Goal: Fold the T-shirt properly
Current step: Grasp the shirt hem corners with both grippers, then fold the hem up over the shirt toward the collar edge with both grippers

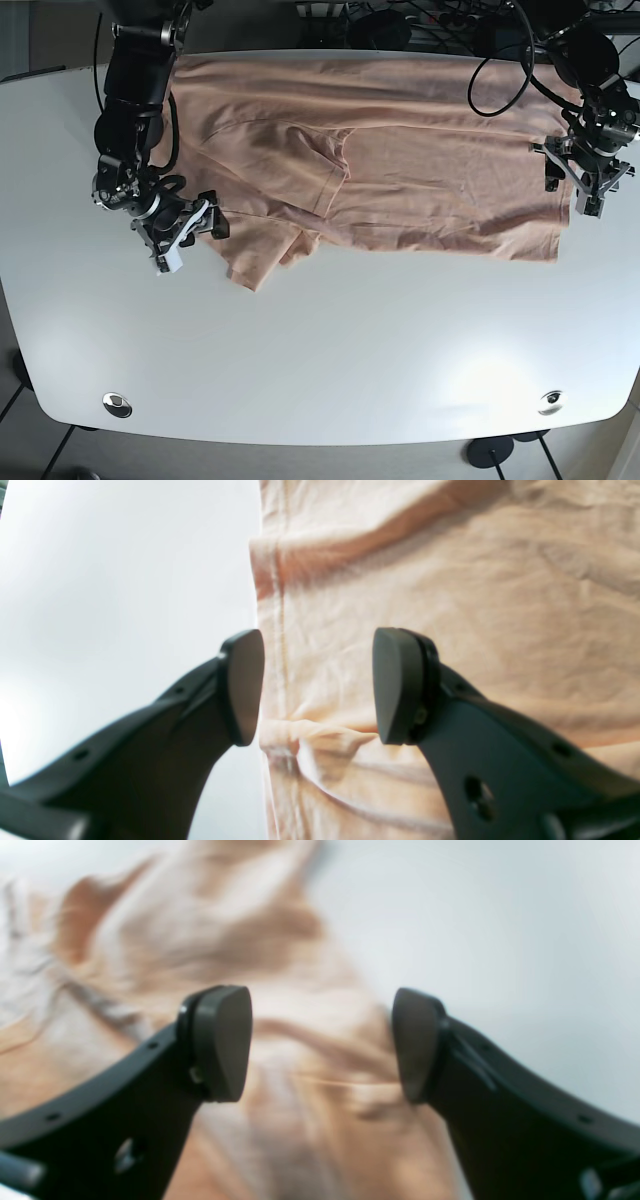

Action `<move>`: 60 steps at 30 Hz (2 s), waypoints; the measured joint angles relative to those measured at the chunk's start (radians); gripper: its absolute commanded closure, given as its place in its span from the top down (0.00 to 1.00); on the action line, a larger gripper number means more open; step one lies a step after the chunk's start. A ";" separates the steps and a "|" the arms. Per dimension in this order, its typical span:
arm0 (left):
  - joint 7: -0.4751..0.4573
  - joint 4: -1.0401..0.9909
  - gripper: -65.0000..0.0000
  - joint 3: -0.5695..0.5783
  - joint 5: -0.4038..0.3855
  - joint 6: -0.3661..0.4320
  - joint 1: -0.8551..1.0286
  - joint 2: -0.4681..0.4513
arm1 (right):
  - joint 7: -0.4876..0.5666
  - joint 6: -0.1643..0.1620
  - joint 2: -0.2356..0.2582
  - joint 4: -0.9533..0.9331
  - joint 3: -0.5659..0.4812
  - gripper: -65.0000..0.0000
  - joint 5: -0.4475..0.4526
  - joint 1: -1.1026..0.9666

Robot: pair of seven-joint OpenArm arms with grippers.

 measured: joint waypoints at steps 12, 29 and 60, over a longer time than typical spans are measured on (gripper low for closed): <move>-0.049 -0.378 0.51 -0.001 0.289 0.001 -0.399 -0.001 | -0.013 -0.004 -0.035 0.024 0.003 0.03 -0.015 -0.025; -0.445 -1.005 0.51 0.059 0.336 0.053 -0.612 -0.138 | -0.013 -0.004 -0.036 0.024 0.006 0.03 -0.015 -0.024; -0.153 -0.304 0.00 -0.002 0.281 0.003 -0.368 0.074 | -0.054 -0.005 -0.055 0.505 0.008 0.02 -0.026 -0.205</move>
